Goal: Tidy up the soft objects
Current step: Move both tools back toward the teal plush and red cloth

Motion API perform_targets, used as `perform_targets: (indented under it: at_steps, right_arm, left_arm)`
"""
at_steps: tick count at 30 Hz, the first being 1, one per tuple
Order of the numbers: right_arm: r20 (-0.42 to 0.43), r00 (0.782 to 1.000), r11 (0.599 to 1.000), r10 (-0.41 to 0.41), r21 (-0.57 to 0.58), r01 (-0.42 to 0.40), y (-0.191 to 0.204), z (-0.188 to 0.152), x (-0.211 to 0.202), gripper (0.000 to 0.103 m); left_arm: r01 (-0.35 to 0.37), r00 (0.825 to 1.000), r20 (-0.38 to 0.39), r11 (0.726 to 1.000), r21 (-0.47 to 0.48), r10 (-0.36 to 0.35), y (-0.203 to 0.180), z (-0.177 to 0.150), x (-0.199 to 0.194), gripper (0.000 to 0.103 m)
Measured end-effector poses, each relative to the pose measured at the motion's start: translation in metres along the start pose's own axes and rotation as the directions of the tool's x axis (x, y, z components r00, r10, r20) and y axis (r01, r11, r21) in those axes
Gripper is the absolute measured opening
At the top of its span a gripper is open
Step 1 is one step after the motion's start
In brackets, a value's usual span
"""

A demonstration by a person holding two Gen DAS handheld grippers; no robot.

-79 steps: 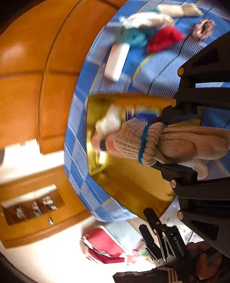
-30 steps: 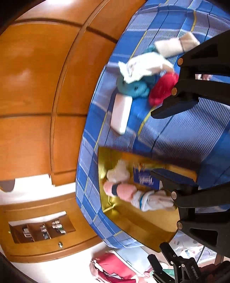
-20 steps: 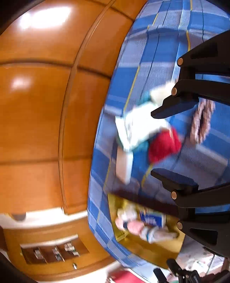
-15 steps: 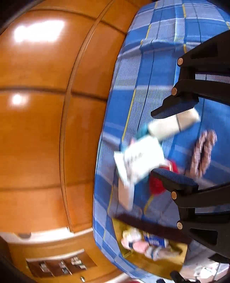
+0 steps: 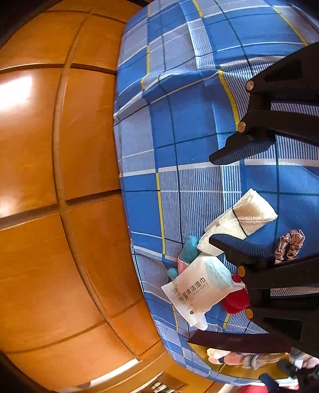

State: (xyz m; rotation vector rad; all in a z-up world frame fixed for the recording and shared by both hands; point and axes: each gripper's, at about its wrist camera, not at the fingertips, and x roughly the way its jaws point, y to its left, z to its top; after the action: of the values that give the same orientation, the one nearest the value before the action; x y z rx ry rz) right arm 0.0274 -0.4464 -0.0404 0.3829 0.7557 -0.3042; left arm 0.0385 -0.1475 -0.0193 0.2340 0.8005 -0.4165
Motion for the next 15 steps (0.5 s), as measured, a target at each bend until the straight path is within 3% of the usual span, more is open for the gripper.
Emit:
perform_targets:
  at_steps: [5, 15]
  right_arm:
    - [-0.022, 1.000, 1.000, 0.003, 0.022, -0.002, -0.004, 0.000, 0.004, 0.059]
    - [-0.059, 0.998, 0.999, -0.001, 0.048, 0.003, -0.007, -0.001, 0.008, 0.059]
  left_arm:
    - [0.041, 0.998, -0.044, 0.999, -0.009, -0.042, -0.011, 0.005, 0.019, 0.074]
    - [0.098, 0.984, -0.138, 0.987, -0.127, -0.115, -0.005, 0.016, 0.053, 0.074]
